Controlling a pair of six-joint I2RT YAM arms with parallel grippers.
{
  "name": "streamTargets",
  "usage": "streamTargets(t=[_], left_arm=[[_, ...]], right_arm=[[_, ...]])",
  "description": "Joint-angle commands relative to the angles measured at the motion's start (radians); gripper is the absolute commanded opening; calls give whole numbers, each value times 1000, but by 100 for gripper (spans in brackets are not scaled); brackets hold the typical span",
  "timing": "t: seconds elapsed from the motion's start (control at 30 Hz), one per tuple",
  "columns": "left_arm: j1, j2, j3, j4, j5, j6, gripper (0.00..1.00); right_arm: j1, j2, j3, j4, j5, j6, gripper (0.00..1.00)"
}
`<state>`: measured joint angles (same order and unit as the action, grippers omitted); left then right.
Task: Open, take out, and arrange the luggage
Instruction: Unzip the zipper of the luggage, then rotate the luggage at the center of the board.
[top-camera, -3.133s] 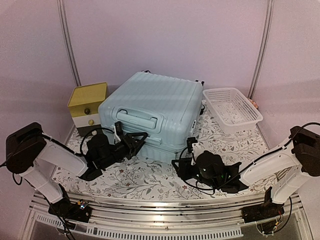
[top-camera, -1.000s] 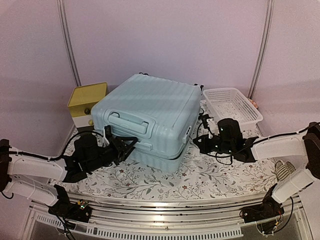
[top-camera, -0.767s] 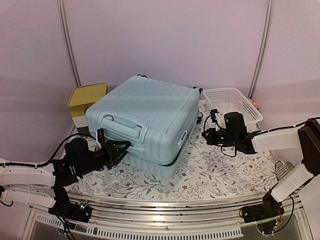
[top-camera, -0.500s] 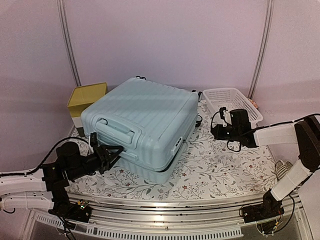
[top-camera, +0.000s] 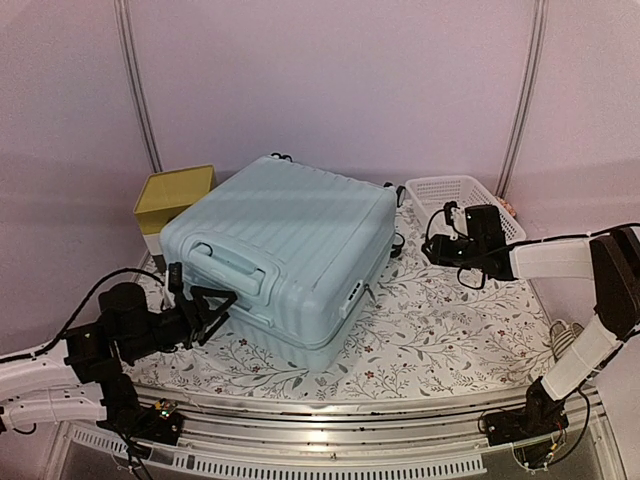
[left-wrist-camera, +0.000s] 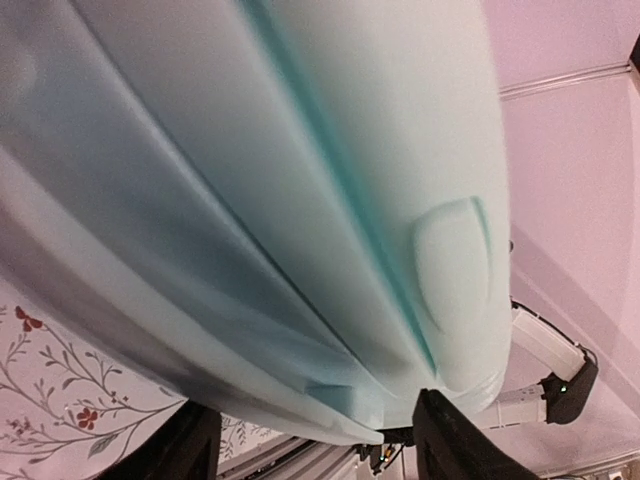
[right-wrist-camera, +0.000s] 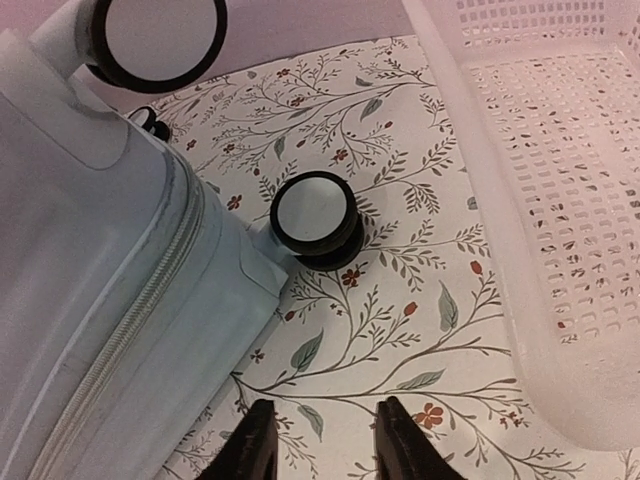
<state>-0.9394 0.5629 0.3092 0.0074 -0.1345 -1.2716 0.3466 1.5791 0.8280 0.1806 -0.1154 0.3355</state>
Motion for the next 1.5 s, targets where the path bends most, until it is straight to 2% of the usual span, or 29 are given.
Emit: streamTargets(t=[0.0, 0.1, 0.27, 0.4, 0.47, 0.53, 0.63, 0.83, 1.0, 1.13, 1.3, 1.37, 1.47], left_arm=[[-13, -63, 55, -98, -56, 43, 76], [-13, -103, 74, -196, -72, 35, 84], [-13, -187, 122, -383, -144, 26, 87], [-12, -227, 167, -468, -196, 46, 88], [-12, -227, 189, -478, -209, 74, 90], [-12, -215, 220, -486, -226, 100, 97], [-12, -193, 259, -505, -259, 114, 98], [-7, -141, 276, -426, -264, 119, 98], [22, -51, 281, -317, -185, 155, 98], [101, -17, 266, -245, -72, 163, 98], [257, -8, 175, -123, 152, 114, 98], [282, -5, 156, -98, 179, 105, 98], [301, 7, 150, -86, 196, 110, 98]], right_arm=[[-6, -30, 55, -28, -54, -25, 45], [-8, -32, 91, -30, -91, -26, 66], [-19, -10, 179, -58, -118, -12, 100], [-46, 23, 249, -69, -168, 15, 99], [-66, 47, 287, -71, -218, 27, 99], [-81, 73, 327, -76, -253, 42, 99], [-106, 116, 391, -88, -311, 60, 99], [-125, 226, 552, -134, -401, 92, 99], [-126, 346, 678, -147, -549, 121, 99], [-126, 428, 751, -129, -644, 198, 99], [-124, 475, 787, -117, -576, 321, 99], [-124, 484, 790, -85, -579, 361, 99], [-121, 507, 792, 0, -662, 444, 99]])
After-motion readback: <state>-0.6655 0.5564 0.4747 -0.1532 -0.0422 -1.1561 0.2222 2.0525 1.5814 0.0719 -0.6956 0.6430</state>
